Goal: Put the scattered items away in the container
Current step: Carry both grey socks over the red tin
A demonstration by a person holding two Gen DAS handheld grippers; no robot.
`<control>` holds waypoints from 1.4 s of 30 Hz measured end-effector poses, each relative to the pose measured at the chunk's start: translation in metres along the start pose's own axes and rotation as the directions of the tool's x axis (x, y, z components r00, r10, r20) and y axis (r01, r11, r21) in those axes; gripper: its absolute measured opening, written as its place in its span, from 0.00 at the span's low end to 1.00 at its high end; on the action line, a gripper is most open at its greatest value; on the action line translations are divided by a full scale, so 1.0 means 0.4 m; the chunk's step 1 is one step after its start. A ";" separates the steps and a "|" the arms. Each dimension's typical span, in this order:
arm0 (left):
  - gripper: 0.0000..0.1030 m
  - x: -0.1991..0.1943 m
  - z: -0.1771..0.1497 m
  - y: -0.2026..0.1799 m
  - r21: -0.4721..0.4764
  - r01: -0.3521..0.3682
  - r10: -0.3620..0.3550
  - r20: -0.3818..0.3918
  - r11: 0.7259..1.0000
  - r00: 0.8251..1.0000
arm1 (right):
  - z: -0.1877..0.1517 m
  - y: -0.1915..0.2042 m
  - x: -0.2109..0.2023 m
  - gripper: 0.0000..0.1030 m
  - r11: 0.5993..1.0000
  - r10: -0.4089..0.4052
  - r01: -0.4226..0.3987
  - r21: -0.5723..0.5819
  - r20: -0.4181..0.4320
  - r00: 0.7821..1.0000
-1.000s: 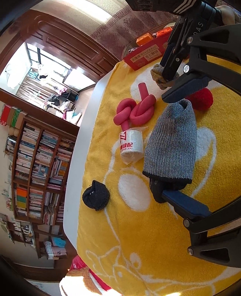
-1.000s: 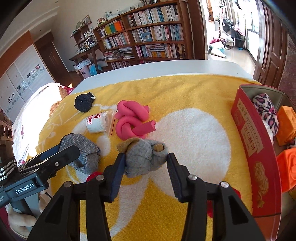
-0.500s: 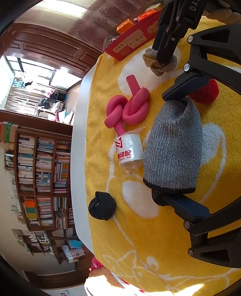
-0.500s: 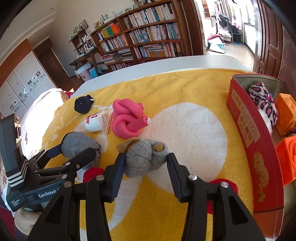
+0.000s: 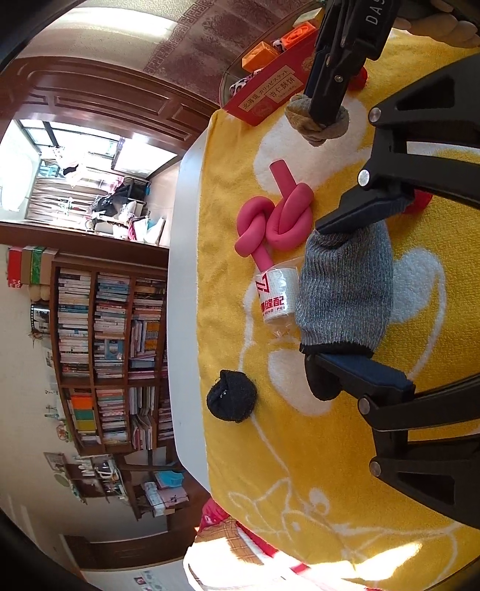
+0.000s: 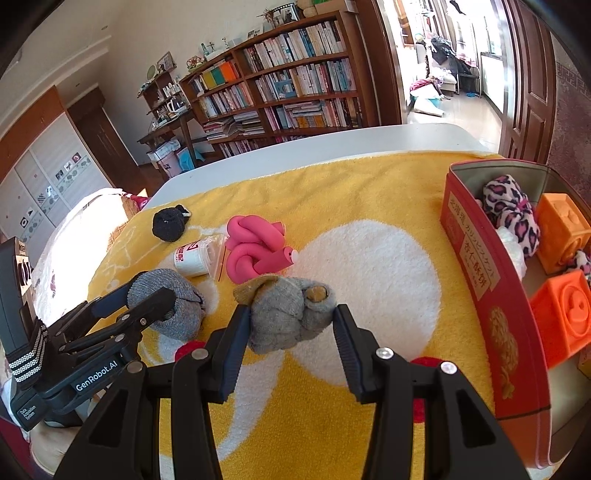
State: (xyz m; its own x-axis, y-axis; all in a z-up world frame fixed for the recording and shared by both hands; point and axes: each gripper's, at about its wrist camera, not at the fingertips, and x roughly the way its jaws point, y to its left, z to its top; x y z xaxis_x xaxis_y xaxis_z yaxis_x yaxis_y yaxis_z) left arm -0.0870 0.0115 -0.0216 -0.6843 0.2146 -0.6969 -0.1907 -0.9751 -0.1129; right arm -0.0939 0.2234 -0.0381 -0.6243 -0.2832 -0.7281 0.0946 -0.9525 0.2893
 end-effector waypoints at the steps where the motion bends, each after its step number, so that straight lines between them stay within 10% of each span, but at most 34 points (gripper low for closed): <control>1: 0.53 -0.003 0.001 0.001 -0.005 0.006 -0.006 0.002 1.000 1.000 | 0.001 0.000 -0.001 0.49 1.000 0.001 -0.001 0.002 0.002 1.000; 28: 0.47 -0.084 0.031 0.020 -0.053 0.075 -0.070 0.090 0.996 0.993 | 0.023 -0.034 -0.050 0.49 0.999 0.028 -0.031 0.038 0.062 0.998; 42: 0.47 -0.133 0.110 -0.149 0.060 0.155 -0.161 0.128 0.986 0.979 | 0.059 -0.138 -0.174 0.49 0.994 -0.015 -0.003 0.105 0.171 0.985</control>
State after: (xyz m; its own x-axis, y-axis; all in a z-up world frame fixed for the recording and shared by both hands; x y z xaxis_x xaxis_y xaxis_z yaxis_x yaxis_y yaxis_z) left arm -0.0703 0.0606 0.0534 -0.7293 0.3742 -0.5728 -0.3357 -0.9252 -0.1769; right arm -0.0740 0.2983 0.0113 -0.7488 -0.2454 -0.6157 0.0142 -0.9347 0.3553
